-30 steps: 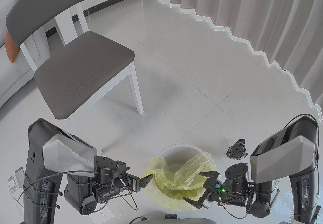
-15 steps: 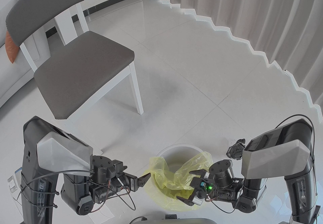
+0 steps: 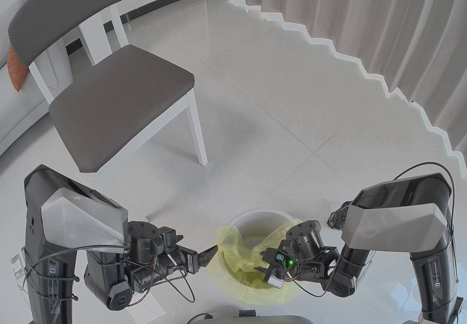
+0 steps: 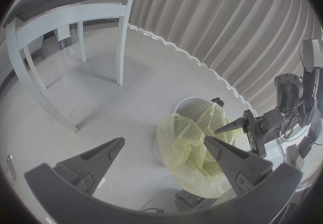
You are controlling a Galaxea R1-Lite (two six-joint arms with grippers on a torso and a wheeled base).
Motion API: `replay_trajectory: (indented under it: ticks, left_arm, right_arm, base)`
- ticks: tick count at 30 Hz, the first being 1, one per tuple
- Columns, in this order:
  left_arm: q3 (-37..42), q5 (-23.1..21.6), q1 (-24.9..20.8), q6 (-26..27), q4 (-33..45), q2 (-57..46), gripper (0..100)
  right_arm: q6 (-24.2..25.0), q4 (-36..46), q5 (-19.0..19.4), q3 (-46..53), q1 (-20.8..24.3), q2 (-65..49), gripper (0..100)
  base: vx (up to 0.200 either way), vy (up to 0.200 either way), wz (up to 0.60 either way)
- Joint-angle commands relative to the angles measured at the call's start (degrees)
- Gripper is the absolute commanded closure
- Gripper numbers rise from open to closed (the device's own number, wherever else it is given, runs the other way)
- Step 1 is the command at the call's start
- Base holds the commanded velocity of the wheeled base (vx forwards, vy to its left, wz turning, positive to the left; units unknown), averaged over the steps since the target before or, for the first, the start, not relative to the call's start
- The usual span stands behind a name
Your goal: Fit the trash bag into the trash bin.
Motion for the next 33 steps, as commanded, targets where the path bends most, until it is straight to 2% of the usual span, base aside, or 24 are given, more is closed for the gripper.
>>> replay_trajectory:
  ticks: [1,7,11,19,28,33]
  left_arm:
    - [0.6,0.0,-0.3,0.0,-1.0,-1.5,0]
    - [0.8,0.0,-0.5,0.0,-1.0,-1.5,0]
    - [1.1,0.1,-0.6,0.0,-1.0,-1.7,0]
    - [1.3,0.6,-0.6,0.0,-1.0,-2.2,0]
    - [1.8,0.9,-0.6,0.0,-1.0,-2.2,0]
    - [2.7,1.1,-0.6,-0.1,-1.0,-2.3,0]
  right_arm:
    - [-0.2,1.3,-0.7,-3.4,-0.4,1.1,100]
    - [-0.4,3.2,-3.8,-5.9,-0.4,0.0,100]
    - [-3.0,4.4,-5.3,-5.6,-0.6,-6.0,100]
    - [-4.7,7.3,-7.9,-6.1,-0.4,-14.1,100]
    - [-5.8,10.9,-8.4,-10.3,-1.4,-14.9,100]
    - [-7.2,13.1,-8.4,-13.9,-3.7,-12.4,100]
  base:
    - [0.0,0.0,0.0]
    - [0.0,0.0,0.0]
    - [0.0,0.0,0.0]
    - [0.0,0.0,0.0]
    - [0.0,0.0,0.0]
    - [0.0,0.0,0.0]
